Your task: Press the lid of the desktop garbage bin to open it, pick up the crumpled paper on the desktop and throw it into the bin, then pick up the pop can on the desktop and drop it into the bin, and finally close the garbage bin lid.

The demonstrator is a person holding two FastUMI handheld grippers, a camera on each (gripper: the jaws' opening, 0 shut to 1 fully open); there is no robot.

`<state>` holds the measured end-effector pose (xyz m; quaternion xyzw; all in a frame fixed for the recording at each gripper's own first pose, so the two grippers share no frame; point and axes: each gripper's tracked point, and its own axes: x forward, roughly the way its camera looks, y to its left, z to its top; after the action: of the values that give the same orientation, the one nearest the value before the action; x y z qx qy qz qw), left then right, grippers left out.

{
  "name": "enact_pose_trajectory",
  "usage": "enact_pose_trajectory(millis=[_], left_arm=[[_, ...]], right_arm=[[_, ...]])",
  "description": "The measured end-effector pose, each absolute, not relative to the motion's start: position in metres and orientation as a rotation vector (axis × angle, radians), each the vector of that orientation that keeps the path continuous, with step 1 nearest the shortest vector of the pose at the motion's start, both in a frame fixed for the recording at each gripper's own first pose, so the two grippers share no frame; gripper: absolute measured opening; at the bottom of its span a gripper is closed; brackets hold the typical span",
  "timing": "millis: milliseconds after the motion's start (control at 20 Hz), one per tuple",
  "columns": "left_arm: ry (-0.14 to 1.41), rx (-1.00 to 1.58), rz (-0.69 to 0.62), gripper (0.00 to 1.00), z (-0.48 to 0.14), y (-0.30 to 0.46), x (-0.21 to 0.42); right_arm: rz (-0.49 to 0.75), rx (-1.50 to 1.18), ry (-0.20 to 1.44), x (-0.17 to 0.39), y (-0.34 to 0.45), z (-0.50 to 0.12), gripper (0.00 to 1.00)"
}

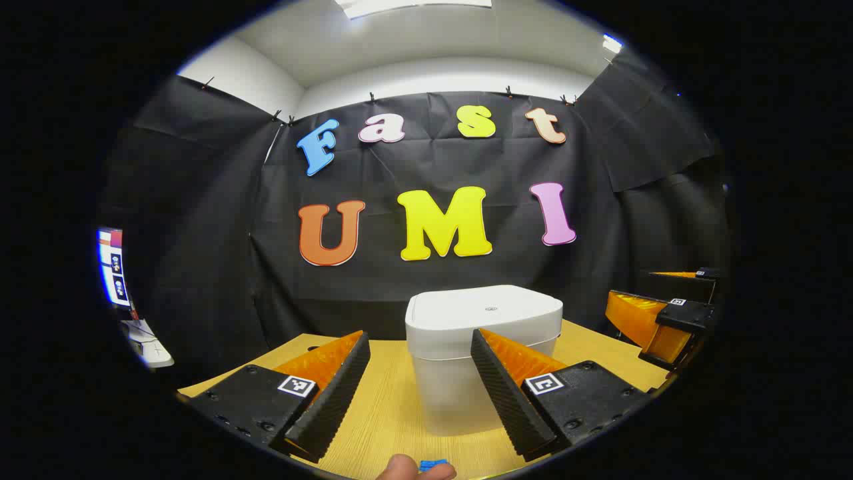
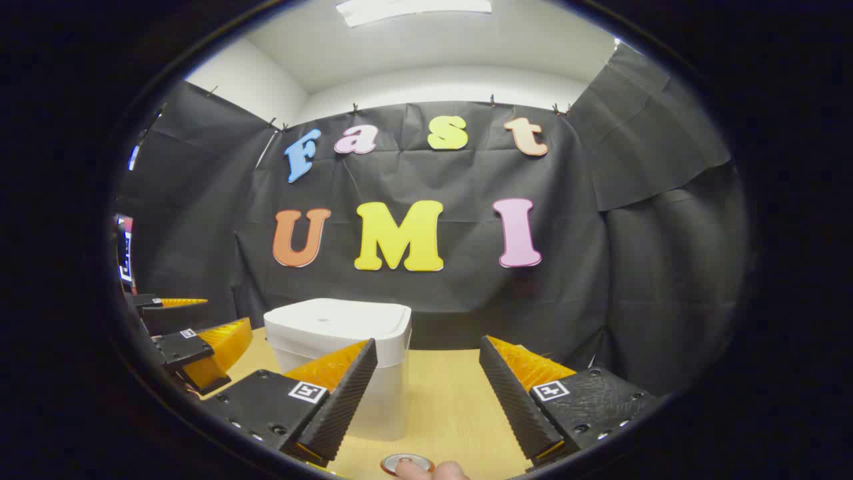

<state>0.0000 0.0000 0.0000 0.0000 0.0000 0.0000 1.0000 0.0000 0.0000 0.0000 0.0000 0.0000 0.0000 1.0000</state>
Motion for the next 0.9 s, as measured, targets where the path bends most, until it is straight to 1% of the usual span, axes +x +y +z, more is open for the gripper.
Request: enact_pose_trajectory(millis=[50, 200, 350, 400, 550, 600, 700, 750, 850, 900], left_arm=[[-0.001, 0.000, -0.002, 0.98, 0.0001, -0.0007, -0.0009], [-0.001, -0.002, 0.006, 0.98, 0.0019, 0.0004, -0.0034], [-0.006, -0.010, 0.017, 0.98, 0.0056, -0.0018, -0.0014], [-0.009, -0.009, 0.016, 0.98, 0.0070, -0.0035, -0.0005], [-0.014, 0.001, 0.016, 0.98, 0.0100, -0.0051, -0.0007], [-0.014, 0.002, 0.015, 0.98, 0.0098, -0.0065, -0.0008], [-0.009, 0.000, 0.017, 0.98, 0.0067, -0.0066, 0.0007], [-0.007, -0.001, 0.018, 0.98, 0.0070, -0.0058, -0.0001], [-0.006, -0.002, 0.023, 0.98, 0.0073, -0.0042, -0.0010], [-0.005, -0.002, 0.027, 0.98, 0.0074, -0.0028, -0.0007]], right_arm=[[-0.001, -0.002, -0.001, -0.0003, -0.0004, -0.0002, 0.94], [-0.003, 0.006, -0.004, -0.0014, -0.0020, 0.0019, 0.93], [0.001, 0.016, -0.006, -0.0021, -0.0009, 0.0039, 0.94], [0.003, 0.014, -0.005, -0.0020, -0.0007, 0.0053, 0.96], [0.003, 0.012, -0.009, -0.0027, -0.0033, 0.0051, 0.96], [0.006, 0.017, -0.007, -0.0020, -0.0031, 0.0054, 0.94], [0.012, 0.025, -0.001, -0.0001, -0.0038, 0.0044, 0.94], [0.016, 0.029, 0.004, 0.0010, -0.0036, 0.0031, 0.96], [0.021, 0.035, 0.010, 0.0032, -0.0032, 0.0017, 0.94], [0.022, 0.036, 0.011, 0.0043, -0.0037, 0.0029, 0.96]])
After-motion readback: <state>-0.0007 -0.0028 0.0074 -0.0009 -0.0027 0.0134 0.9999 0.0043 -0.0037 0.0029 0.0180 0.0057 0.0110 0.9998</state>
